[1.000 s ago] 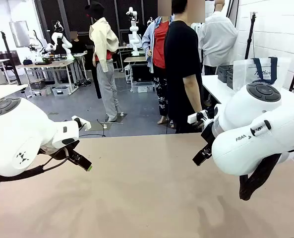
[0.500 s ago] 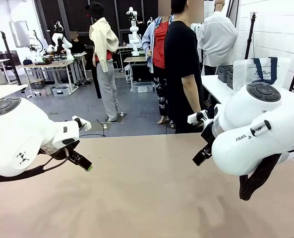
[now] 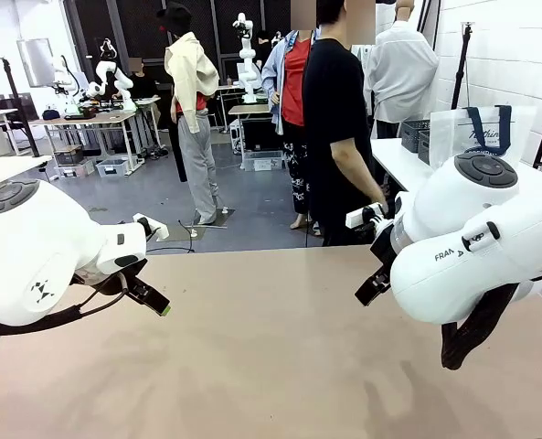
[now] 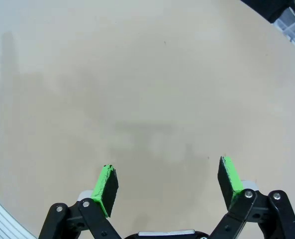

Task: Transfer purchased items from the store into the shopping bag.
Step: Open the Reusable shopping bag in the center of the table.

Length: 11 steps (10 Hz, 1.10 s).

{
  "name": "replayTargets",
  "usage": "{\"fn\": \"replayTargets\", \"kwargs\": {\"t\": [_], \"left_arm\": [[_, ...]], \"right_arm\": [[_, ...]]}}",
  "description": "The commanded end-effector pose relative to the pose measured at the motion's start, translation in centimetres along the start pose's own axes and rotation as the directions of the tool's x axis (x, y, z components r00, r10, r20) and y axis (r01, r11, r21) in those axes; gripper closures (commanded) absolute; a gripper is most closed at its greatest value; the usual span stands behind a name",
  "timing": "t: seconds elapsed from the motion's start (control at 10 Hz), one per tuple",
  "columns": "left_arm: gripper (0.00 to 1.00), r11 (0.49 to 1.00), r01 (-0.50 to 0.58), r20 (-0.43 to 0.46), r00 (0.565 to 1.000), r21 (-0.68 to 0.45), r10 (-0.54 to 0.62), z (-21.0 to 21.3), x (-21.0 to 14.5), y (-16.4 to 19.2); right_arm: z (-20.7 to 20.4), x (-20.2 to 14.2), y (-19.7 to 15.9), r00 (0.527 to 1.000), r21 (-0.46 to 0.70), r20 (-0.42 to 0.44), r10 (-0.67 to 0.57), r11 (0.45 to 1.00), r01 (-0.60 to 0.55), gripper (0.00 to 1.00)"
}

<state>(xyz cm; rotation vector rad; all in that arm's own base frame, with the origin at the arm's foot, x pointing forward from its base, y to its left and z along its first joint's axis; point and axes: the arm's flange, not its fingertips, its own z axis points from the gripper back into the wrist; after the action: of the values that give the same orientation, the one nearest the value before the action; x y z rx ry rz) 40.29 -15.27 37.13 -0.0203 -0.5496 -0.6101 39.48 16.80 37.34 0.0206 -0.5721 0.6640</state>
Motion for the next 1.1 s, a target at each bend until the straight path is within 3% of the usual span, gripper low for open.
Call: {"fn": "replayTargets", "kwargs": {"t": [0.0,1.0], "left_arm": [[0.00,1.000,-0.004,0.000,1.000,0.000,0.004,0.01,-0.04,0.15],[0.00,1.000,-0.004,0.000,1.000,0.000,0.004,0.01,-0.04,0.15]], "right_arm": [[0.00,0.00,-0.01,1.000,0.000,0.000,0.000,1.000,0.000,0.00],[0.00,0.00,-0.01,1.000,0.000,0.000,0.000,1.000,0.000,0.00]]}}
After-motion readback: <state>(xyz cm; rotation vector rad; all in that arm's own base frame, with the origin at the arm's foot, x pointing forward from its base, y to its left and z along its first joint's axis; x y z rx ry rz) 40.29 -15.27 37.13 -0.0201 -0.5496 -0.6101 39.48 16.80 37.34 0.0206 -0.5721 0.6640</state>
